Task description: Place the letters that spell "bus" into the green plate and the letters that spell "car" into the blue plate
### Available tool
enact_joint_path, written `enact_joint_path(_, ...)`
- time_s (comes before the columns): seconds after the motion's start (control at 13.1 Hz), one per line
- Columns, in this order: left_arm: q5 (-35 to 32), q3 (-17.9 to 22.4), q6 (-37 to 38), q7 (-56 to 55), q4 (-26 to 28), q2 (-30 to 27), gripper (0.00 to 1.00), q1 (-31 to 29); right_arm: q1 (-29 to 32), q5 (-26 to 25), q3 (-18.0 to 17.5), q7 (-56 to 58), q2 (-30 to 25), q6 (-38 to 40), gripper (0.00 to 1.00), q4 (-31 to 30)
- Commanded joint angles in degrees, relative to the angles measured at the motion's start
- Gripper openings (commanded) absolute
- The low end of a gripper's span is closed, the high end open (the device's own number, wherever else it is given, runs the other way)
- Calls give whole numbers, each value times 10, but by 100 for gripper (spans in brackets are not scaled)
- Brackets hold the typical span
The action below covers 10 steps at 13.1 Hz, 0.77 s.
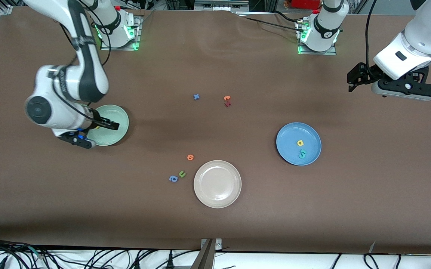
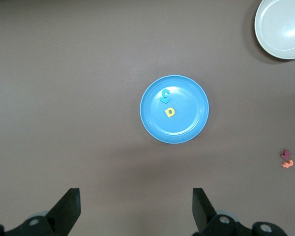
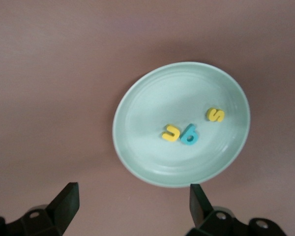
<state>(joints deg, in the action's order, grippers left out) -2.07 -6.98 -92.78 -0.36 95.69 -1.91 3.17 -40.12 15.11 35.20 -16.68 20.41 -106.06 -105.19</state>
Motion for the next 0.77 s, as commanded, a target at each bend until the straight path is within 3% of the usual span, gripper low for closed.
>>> enact_joint_path(0.0,-8,-1,13,11,-17,7,100,0,-2,-2,21,18,-21,114,99,93)
enact_joint_path(0.23,-8,-1,20,12,-17,6,100,0,-3,-4,46,47,-49,204,99,164)
enact_joint_path(0.46,-4,-2,21,11,-19,7,100,2,-2,-31,60,93,-77,206,99,190)
enact_joint_path(0.69,10,-2,21,12,-21,7,100,2,22,-54,43,102,-77,208,100,223)
